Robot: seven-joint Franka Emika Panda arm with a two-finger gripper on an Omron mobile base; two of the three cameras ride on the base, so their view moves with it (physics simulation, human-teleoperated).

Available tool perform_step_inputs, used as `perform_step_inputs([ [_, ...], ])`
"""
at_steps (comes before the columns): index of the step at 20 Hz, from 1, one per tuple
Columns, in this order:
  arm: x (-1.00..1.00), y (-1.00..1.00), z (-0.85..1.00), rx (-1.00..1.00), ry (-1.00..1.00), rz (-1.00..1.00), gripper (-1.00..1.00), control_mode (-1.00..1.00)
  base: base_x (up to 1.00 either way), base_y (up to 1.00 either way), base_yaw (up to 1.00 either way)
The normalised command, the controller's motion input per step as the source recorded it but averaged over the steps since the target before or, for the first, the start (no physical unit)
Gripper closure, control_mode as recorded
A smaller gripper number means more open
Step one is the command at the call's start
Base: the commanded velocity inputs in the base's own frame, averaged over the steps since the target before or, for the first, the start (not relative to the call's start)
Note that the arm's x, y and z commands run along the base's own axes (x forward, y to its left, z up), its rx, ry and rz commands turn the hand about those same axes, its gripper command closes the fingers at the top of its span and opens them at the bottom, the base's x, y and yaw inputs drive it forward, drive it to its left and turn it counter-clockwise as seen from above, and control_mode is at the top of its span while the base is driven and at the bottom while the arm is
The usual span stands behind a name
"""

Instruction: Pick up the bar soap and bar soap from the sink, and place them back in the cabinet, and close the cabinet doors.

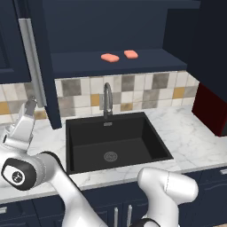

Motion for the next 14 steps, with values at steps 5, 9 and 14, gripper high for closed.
perform_step_inputs([
  [5,0.0,-0.5,0.2,0.18,-0.01,0.03,-1.0,-1.0,0.0,0.0,0.0],
  [9,0.0,-0.56,0.24,0.2,0.0,0.06,-1.0,-1.0,0.0,0.0,0.0],
  [14,0.0,-0.61,0.17,0.19,0.0,0.09,-1.0,-1.0,0.0,0.0,0.0],
])
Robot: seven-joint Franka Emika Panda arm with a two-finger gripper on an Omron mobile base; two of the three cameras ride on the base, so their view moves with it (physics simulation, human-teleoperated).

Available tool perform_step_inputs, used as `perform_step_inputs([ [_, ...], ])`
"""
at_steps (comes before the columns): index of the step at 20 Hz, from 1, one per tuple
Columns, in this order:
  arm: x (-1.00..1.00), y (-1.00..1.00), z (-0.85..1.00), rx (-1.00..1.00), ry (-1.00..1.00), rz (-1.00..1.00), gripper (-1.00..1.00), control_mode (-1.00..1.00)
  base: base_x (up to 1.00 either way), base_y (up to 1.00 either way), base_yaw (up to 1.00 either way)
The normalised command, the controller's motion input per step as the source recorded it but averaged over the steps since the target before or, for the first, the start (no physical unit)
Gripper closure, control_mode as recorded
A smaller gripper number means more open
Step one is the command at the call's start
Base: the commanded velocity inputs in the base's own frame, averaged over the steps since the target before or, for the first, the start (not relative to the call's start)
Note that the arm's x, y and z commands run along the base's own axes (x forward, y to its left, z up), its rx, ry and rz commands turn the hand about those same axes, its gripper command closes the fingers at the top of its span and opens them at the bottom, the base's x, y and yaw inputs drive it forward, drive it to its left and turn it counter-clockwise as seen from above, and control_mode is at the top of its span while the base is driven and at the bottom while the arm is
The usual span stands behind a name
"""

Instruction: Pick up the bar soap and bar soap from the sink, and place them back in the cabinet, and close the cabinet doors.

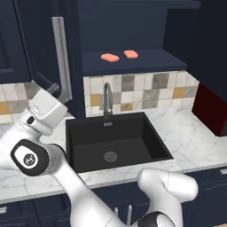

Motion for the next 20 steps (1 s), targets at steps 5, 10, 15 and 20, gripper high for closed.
perform_step_inputs([
  [5,0.0,-0.64,0.13,0.18,0.0,0.11,-1.0,-1.0,0.0,0.0,0.0],
  [10,0.0,-0.65,0.1,0.18,0.0,0.13,-1.0,-1.0,0.0,0.0,0.0],
  [15,0.0,-0.68,0.13,0.18,0.0,0.15,-1.0,-1.0,0.0,0.0,0.0],
  [20,0.0,-0.63,0.11,0.16,0.0,0.17,-1.0,-1.0,0.0,0.0,0.0],
])
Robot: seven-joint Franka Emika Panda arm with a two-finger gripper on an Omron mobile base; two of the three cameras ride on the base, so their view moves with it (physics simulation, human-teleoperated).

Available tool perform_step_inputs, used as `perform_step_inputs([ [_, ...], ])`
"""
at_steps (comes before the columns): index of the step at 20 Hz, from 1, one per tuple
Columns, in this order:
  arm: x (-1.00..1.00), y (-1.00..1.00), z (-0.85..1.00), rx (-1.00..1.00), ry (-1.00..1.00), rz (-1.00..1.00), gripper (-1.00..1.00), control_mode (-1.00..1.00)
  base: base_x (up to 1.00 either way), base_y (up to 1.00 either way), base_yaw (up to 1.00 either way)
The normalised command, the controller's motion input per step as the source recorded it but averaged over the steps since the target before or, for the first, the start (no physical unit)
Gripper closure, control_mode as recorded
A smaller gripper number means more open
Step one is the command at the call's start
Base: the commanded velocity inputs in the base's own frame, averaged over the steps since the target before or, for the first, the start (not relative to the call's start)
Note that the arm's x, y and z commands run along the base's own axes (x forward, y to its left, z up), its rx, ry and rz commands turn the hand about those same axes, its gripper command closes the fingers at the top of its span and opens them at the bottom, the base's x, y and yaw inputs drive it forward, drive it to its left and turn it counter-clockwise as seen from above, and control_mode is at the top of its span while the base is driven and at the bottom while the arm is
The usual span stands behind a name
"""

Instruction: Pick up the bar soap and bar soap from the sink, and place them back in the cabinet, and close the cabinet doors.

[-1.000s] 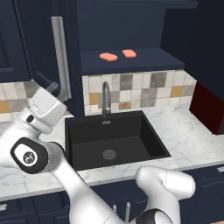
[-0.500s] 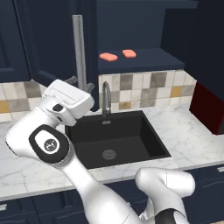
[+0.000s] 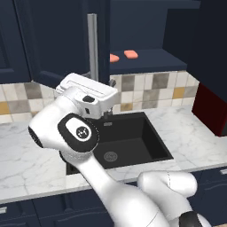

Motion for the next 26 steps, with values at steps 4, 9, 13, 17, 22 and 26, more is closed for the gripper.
perform_step_inputs([
  [4,0.06,-0.51,0.05,0.11,0.0,0.19,-1.0,-1.0,0.0,0.0,0.0],
  [9,0.25,-0.42,0.0,0.08,0.02,0.2,-1.0,-1.0,0.0,0.0,0.0],
  [13,0.46,-0.31,0.0,0.04,0.05,0.2,-1.0,-1.0,0.0,0.0,0.0],
  [17,0.51,-0.25,0.0,0.02,0.03,0.19,-1.0,-1.0,0.0,0.0,0.0],
  [22,0.56,-0.21,0.0,0.0,0.0,0.12,-1.0,-1.0,0.0,0.0,0.0],
  [26,0.65,-0.12,0.0,0.0,0.0,0.01,-1.0,-1.0,0.0,0.0,0.0],
])
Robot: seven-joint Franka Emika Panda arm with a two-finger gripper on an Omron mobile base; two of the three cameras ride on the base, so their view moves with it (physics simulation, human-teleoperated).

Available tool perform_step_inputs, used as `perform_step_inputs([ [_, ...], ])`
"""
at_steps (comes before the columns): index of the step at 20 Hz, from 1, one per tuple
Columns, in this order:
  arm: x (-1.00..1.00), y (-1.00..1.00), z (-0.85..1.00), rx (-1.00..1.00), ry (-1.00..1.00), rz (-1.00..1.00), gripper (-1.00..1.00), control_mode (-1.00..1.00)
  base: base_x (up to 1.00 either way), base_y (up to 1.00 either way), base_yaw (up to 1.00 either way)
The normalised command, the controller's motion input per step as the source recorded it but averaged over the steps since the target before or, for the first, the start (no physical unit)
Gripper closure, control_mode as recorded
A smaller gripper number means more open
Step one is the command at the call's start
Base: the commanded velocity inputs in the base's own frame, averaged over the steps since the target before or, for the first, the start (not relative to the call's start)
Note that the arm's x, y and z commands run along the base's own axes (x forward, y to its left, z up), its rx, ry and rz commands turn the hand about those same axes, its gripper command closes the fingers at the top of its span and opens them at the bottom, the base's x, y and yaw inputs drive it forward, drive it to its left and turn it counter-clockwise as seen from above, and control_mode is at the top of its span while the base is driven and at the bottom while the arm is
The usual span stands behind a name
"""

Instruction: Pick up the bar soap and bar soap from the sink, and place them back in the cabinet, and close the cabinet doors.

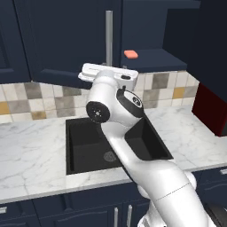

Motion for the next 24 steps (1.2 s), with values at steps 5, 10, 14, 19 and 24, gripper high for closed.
perform_step_inputs([
  [5,0.61,-0.07,0.0,0.0,0.0,0.0,-1.0,-1.0,0.0,0.0,0.0],
  [10,0.44,-0.08,0.0,0.0,0.0,0.0,-1.0,-1.0,0.0,0.0,0.0],
  [14,0.26,-0.24,0.0,0.0,0.0,0.05,-1.0,-1.0,0.0,0.0,0.0],
  [19,0.29,-0.2,0.0,0.0,0.0,0.09,-1.0,-1.0,0.0,0.0,0.0],
  [24,0.37,-0.01,0.0,0.0,0.0,0.06,-1.0,-1.0,0.0,0.0,0.0],
])
